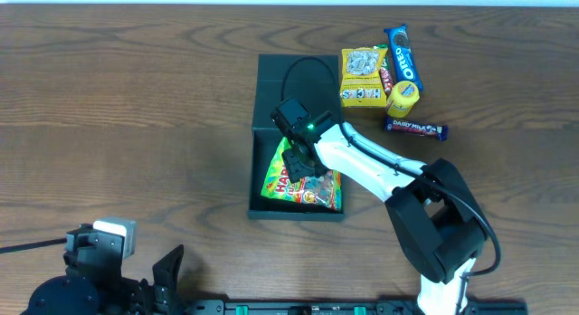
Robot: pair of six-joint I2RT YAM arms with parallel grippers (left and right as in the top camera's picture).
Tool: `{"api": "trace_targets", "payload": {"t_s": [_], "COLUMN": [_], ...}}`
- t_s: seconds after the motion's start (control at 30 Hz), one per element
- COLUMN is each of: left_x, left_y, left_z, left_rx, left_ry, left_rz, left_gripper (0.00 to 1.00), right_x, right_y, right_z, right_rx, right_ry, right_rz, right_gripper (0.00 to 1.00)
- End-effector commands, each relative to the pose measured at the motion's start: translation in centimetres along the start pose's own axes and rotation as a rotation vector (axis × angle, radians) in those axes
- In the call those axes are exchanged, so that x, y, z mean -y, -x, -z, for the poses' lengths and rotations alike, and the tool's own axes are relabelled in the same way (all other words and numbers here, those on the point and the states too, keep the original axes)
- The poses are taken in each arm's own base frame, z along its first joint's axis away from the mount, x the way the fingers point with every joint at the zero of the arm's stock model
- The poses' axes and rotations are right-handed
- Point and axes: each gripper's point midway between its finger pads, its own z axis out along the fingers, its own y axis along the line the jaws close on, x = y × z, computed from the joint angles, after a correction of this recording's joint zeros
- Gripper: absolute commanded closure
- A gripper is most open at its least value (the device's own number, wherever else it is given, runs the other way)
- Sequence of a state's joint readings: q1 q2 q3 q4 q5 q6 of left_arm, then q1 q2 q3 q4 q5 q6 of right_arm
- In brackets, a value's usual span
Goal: Pack container
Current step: 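Press the Haribo bag flat inside the box with the right gripper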
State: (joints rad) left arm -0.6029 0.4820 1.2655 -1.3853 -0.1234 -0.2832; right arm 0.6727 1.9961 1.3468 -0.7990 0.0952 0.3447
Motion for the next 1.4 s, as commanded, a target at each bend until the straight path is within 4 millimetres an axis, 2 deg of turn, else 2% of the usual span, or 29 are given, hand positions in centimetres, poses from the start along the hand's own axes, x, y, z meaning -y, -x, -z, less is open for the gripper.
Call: {"api": "trace_targets", "payload": {"t_s": [0.0, 0.1, 0.2, 0.33, 0.57, 0.63, 0.87, 1.0, 1.17, 1.3, 1.33, 1.37], "left_x": [-0.1, -0.1, -0.2, -0.2, -0.2, -0.2, -0.2, -0.3, -0.3, -0.3, -0.4, -0.5], "left_y": [0.4, 0.3, 0.4, 0.4, 0.4, 0.4, 0.3, 0.3, 0.3, 0.3, 0.4, 0.4], "left_z": [0.3, 0.3, 0.3, 0.3, 0.3, 0.3, 0.3, 0.3, 0.3, 0.3, 0.3, 0.3], "left_rx": [0.017, 0.017, 0.020, 0.021, 0.020, 0.020, 0.016, 0.016, 0.016, 0.018, 0.018, 0.020], "left_ry": [0.004, 0.004, 0.011, 0.010, 0.011, 0.011, 0.012, 0.012, 0.013, 0.017, 0.019, 0.024], "left_rz": [-0.010, -0.010, -0.010, -0.010, -0.010, -0.010, -0.012, -0.012, -0.015, -0.015, -0.015, -0.015], "left_gripper": [0.05, 0.04, 0.05, 0.05, 0.05, 0.04, 0.05, 0.05, 0.05, 0.05, 0.05, 0.05], "right_x": [2.4, 2.3, 2.0, 1.1, 1.2, 1.2, 1.5, 1.6, 2.0, 2.8, 2.8, 3.0], "right_y": [-0.9, -0.9, -1.1, -1.0, -2.3, -2.4, -1.9, -1.7, -1.5, -1.6, -1.6, -1.8], "right_z": [-2.1, -1.7, -0.1, 1.5, 1.8, 1.8, 1.5, 1.3, 1.4, 2.6, 3.0, 3.6], "right_rx": [-0.037, -0.037, -0.043, -0.034, -0.084, -0.090, -0.064, -0.051, -0.039, -0.033, -0.033, -0.035], "right_ry": [-0.136, -0.128, -0.099, -0.036, -0.038, -0.041, -0.073, -0.087, -0.115, -0.146, -0.145, -0.148], "right_rz": [0.095, 0.076, 0.013, 0.000, -0.097, -0.118, -0.110, -0.104, -0.048, -0.003, -0.011, -0.041], "right_gripper": [0.34, 0.33, 0.34, 0.47, 0.46, 0.48, 0.76, 0.98, 0.99, 0.99, 0.96, 0.86]}}
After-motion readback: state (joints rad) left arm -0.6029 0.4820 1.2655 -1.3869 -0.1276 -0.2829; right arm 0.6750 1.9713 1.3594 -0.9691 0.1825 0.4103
